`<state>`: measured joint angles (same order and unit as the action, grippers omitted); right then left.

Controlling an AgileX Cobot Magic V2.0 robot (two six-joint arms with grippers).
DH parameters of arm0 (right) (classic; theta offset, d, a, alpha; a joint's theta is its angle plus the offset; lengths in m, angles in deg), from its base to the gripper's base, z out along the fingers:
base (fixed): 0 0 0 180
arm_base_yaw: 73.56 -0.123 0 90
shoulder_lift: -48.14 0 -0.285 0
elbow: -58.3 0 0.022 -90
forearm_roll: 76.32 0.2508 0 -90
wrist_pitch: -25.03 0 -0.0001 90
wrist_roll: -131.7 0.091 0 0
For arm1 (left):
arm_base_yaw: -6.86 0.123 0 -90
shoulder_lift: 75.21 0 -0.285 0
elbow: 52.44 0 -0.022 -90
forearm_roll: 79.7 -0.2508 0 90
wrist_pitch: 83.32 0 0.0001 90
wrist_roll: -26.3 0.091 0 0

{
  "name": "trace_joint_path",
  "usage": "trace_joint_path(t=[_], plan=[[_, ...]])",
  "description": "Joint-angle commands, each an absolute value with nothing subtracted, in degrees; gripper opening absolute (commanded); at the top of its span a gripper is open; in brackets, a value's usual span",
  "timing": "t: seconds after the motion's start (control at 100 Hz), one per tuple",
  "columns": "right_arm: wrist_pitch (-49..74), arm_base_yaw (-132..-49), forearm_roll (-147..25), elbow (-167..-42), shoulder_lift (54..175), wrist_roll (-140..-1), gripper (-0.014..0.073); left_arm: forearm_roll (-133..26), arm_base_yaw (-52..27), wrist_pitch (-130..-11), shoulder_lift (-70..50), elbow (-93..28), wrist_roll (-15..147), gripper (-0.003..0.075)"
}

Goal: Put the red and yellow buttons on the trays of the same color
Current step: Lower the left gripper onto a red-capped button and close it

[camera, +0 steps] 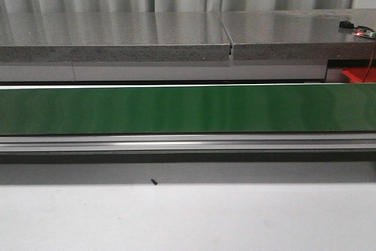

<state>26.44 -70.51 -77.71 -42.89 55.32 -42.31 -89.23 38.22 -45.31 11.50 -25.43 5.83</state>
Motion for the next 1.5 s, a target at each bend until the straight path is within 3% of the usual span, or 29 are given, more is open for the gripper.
trace_joint_path(t=[0.0, 0.96, 1.13, 1.49], plan=[[31.0, -70.2, -78.3, -43.9, 54.3, -42.3, -0.0067, -88.9, 38.3, -48.9, 12.0, -27.3, 5.3, 0.0515], [31.0, -70.2, -78.3, -43.9, 54.3, -42.3, -0.0067, -87.2, 38.2, -56.0, 23.1, -27.3, 5.3, 0.0508], [31.0, -70.2, -78.3, -43.9, 54.3, -42.3, -0.0067, -87.2, 38.2, -56.3, 23.1, -27.3, 5.3, 0.0429], [31.0, -70.2, -78.3, -43.9, 54.3, -42.3, -0.0067, -87.3, 38.2, -56.6, 23.1, -27.3, 5.3, 0.0176]])
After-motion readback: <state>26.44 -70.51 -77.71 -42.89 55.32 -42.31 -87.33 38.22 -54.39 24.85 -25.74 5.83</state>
